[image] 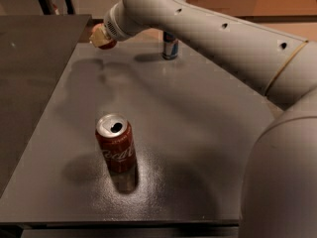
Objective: Move apple near coke can
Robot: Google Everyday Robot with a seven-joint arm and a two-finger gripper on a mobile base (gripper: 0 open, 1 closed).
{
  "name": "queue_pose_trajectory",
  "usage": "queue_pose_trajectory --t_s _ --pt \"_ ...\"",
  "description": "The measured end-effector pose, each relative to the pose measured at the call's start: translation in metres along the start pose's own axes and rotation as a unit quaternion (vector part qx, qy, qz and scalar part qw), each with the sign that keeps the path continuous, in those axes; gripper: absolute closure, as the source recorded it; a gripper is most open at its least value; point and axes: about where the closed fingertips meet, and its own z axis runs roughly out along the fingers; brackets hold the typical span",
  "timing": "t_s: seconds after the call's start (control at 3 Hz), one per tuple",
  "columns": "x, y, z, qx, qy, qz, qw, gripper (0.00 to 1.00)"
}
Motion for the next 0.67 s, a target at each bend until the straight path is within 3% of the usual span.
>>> queue_pose_trajectory --t_s 0.67 --pt "0.023 0.045 -0.054 -0.035 -0.009 0.014 0.9993 1.00"
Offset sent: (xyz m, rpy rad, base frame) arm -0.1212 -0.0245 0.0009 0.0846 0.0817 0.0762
